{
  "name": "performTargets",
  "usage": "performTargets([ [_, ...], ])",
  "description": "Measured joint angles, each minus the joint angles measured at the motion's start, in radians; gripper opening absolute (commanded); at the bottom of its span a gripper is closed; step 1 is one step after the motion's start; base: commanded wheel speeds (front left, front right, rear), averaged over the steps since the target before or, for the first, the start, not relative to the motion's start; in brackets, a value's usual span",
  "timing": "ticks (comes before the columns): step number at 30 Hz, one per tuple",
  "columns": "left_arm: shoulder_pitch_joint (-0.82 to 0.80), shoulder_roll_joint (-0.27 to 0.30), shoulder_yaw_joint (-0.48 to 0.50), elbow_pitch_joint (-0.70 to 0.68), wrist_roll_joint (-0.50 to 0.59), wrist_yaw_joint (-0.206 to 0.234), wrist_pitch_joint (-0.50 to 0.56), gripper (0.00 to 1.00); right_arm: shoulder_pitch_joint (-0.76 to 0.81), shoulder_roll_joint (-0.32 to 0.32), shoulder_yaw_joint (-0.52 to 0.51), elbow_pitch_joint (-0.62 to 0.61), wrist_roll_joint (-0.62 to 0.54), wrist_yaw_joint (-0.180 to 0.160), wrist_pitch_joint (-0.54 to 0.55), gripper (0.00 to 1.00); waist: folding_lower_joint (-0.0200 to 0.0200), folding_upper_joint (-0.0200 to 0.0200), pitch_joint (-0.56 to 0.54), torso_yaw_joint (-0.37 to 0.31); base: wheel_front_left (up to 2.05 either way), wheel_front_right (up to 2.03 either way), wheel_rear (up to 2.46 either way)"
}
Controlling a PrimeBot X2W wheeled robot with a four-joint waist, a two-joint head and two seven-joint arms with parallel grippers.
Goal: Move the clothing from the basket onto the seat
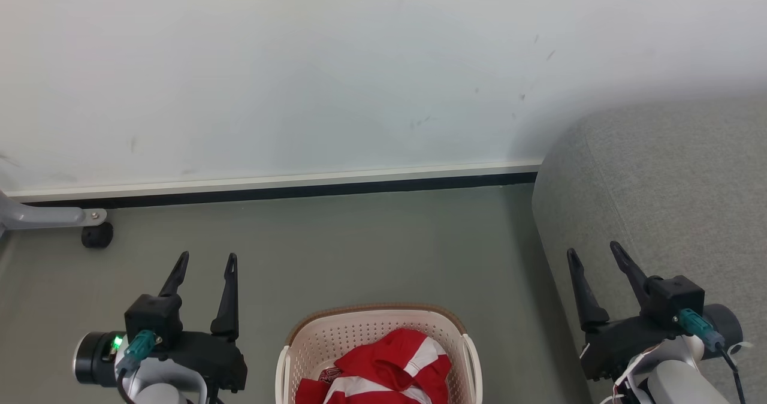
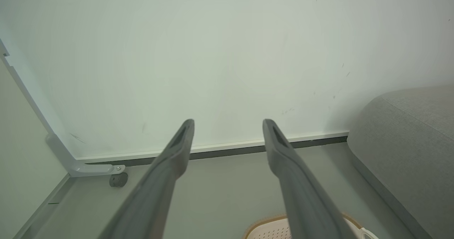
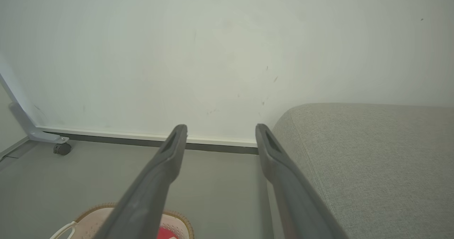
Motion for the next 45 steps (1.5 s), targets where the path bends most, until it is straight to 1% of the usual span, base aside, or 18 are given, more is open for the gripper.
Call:
performTargets([
  [27, 0.0, -0.009, 0.005, 0.007, 0.0, 0.007, 0.0, 1.0, -0.001, 0.007, -0.02, 0.001, 0.0, 0.01, 0.0, 1.0, 0.0, 0.0, 0.007, 0.004, 0.0, 0.0, 0.0],
  [36, -0.001, -0.001, 0.016, -0.026, 0.008, 0.007, 0.0, 1.0, -0.027, 0.009, -0.029, -0.042, 0.0, 0.01, 0.0, 1.0, 0.0, 0.0, 0.052, -0.002, 0.0, 0.0, 0.0],
  [45, -0.021, 0.0, 0.021, -0.047, 0.008, 0.007, 0.0, 1.0, -0.054, 0.014, -0.038, -0.105, -0.002, 0.01, 0.0, 1.0, 0.0, 0.0001, 0.131, -0.012, 0.0, 0.0, 0.0],
])
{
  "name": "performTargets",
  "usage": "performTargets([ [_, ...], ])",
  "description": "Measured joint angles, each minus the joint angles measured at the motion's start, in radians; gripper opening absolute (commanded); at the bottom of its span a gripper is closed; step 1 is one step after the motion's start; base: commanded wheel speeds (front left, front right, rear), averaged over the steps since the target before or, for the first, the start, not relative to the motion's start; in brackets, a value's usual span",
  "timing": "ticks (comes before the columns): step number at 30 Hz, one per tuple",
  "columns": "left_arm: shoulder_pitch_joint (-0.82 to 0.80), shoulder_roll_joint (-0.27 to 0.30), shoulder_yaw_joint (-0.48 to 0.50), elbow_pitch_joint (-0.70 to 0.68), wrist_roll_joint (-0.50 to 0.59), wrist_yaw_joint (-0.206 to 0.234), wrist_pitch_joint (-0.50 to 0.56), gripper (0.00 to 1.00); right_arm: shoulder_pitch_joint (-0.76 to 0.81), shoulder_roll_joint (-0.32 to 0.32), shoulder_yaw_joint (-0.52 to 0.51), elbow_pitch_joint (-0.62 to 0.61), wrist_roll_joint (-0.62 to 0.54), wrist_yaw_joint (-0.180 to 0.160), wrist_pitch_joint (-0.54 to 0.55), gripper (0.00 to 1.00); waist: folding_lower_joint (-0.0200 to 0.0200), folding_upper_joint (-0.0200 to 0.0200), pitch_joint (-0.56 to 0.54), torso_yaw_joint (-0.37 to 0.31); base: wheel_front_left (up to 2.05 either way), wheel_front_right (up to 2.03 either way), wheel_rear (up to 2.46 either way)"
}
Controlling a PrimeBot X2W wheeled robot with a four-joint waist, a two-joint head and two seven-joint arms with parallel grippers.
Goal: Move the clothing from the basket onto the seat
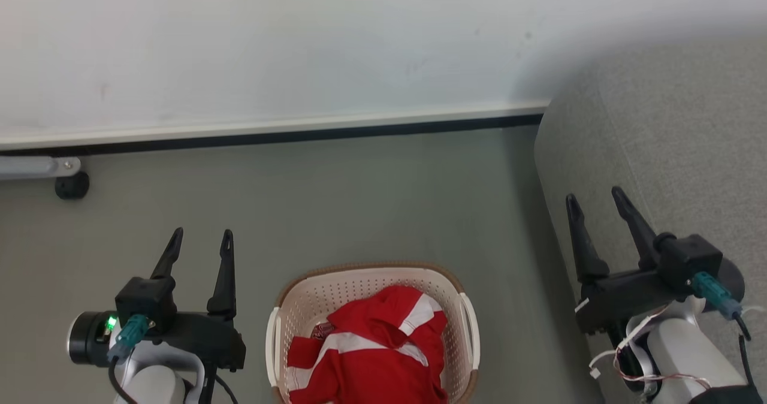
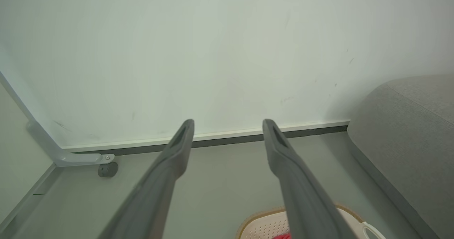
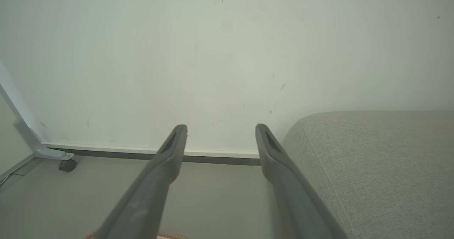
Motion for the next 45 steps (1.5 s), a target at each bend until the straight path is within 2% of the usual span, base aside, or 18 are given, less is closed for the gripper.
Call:
performTargets([
  [21, -0.148, -0.044, -0.046, 0.033, 0.013, -0.012, 0.028, 1.0, -0.161, 0.024, -0.006, -0.148, -0.036, -0.004, -0.007, 1.0, 0.0002, 0.0001, 0.279, -0.04, 0.0, 0.0, 0.0],
  [32, -0.246, -0.053, -0.103, 0.117, 0.056, -0.053, 0.068, 1.0, -0.257, 0.071, 0.012, -0.187, -0.045, -0.008, -0.007, 1.0, 0.0001, 0.0002, 0.437, -0.081, 0.0, 0.0, 0.0],
  [45, -0.338, -0.073, -0.173, 0.256, 0.109, -0.094, 0.115, 1.0, -0.318, 0.114, 0.028, -0.192, -0.054, -0.007, -0.007, 1.0, 0.0, 0.0001, 0.585, -0.167, 0.0, 0.0, 0.0],
])
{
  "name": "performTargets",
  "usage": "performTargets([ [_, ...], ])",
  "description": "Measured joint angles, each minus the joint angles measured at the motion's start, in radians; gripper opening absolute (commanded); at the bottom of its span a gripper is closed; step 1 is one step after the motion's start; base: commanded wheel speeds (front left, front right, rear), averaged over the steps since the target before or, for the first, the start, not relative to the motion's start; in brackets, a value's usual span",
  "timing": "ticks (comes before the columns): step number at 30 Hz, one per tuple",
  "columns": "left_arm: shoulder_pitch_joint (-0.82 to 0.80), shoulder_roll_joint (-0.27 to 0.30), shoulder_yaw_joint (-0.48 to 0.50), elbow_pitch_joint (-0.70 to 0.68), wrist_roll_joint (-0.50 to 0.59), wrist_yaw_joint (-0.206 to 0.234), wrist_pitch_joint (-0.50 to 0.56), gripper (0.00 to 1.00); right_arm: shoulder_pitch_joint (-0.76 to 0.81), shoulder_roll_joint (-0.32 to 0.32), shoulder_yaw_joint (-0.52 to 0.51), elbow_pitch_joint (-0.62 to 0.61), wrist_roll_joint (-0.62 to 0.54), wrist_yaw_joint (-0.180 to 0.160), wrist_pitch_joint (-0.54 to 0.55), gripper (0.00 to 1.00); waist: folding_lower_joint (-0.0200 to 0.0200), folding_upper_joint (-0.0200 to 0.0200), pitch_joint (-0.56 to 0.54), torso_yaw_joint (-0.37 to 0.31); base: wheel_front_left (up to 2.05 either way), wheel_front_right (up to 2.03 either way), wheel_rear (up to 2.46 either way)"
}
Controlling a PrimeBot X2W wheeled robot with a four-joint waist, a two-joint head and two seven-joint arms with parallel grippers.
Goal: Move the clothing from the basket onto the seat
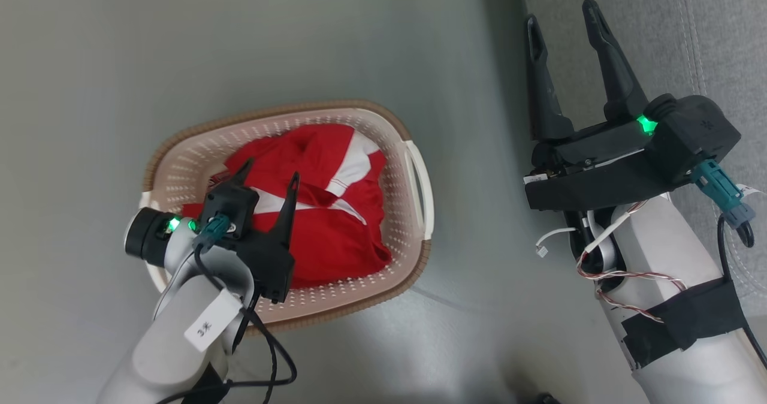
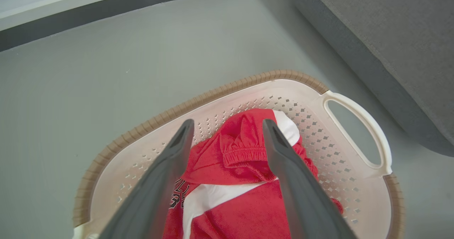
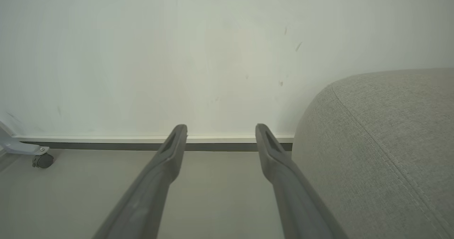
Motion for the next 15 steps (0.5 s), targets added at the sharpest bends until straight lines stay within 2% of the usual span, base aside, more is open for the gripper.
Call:
performTargets([
  [15, -0.108, 0.015, -0.007, 0.138, 0.014, -0.031, 0.038, 1.0, -0.021, 0.029, 0.019, -0.018, -0.01, 0.008, 0.0, 1.0, 0.0, 0.0, 0.106, -0.076, 0.0, 0.0, 0.0],
])
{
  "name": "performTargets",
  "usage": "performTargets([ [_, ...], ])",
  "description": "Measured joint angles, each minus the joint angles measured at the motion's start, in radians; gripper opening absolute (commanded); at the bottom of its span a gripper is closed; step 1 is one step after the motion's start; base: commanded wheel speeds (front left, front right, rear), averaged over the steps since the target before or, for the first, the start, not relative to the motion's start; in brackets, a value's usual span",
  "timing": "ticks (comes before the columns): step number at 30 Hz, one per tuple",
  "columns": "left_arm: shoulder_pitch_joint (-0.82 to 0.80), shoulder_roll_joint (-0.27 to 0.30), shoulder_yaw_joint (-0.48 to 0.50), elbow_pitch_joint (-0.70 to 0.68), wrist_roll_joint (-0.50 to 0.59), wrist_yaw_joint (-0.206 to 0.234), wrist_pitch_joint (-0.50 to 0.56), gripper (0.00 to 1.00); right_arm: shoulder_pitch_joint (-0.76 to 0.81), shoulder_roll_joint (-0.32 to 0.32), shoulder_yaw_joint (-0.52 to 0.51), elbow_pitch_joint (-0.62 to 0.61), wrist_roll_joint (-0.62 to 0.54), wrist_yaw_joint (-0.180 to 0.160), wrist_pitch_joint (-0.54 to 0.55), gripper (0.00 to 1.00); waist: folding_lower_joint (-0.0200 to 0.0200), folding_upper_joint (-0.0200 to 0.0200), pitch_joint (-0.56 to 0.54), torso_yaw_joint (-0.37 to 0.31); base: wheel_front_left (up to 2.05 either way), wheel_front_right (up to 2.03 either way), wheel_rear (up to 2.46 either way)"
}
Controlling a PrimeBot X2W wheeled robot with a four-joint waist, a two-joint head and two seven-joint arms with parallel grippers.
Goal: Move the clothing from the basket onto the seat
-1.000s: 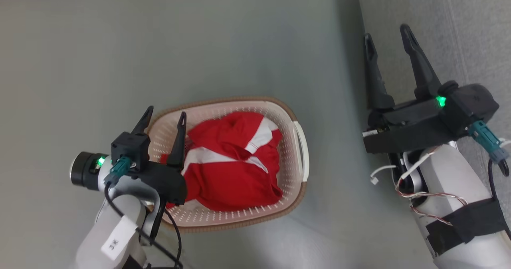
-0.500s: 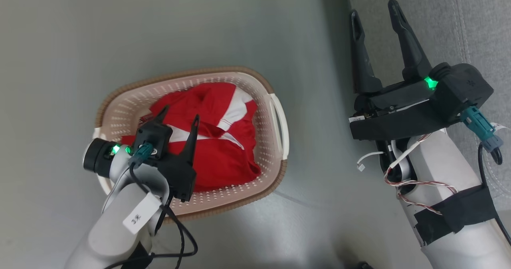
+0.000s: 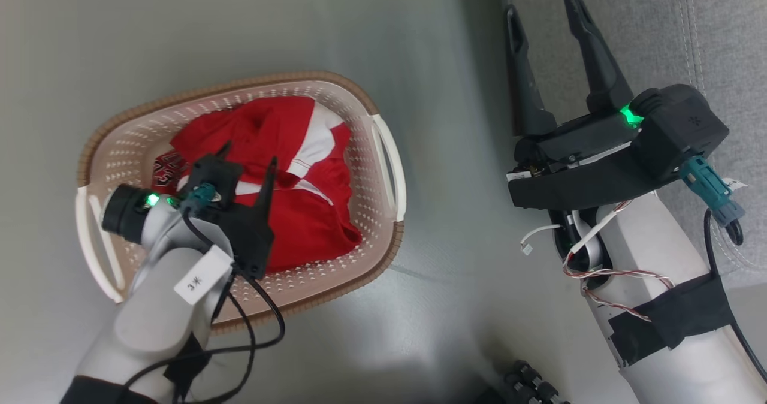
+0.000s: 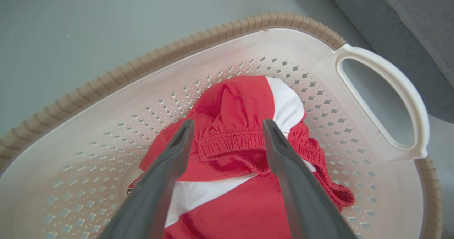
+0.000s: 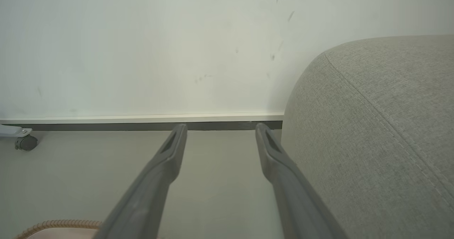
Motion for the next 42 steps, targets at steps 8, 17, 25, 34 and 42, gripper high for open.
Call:
performTargets([
  [8, -0.054, 0.022, 0.011, 0.075, -0.009, -0.034, 0.026, 1.0, -0.008, 0.014, 0.023, -0.003, -0.001, 0.009, 0.0, 1.0, 0.0, 0.0, 0.034, -0.042, 0.0, 0.0, 0.0],
  [17, -0.12, 0.02, 0.019, 0.162, -0.027, -0.061, 0.086, 1.0, -0.013, 0.021, 0.033, 0.001, -0.001, 0.01, 0.0, 1.0, -0.0001, 0.0, 0.064, -0.076, 0.0, 0.0, 0.0],
  [25, -0.158, 0.001, 0.04, 0.248, -0.069, -0.078, 0.171, 1.0, -0.014, 0.025, 0.037, 0.003, -0.007, 0.015, 0.0, 1.0, -0.0002, -0.0002, 0.077, -0.082, 0.0, 0.0, 0.0],
  [34, -0.191, -0.028, 0.064, 0.321, -0.112, -0.078, 0.248, 0.0, -0.015, 0.027, 0.043, 0.003, -0.015, 0.019, 0.0, 1.0, -0.0001, -0.0002, 0.079, -0.078, 0.0, 0.0, 0.0],
  [42, -0.207, -0.037, 0.06, 0.355, -0.116, -0.087, 0.266, 0.0, -0.018, 0.028, 0.039, 0.018, -0.017, 0.024, 0.0, 1.0, -0.0001, -0.0002, 0.072, -0.073, 0.0, 0.0, 0.0],
])
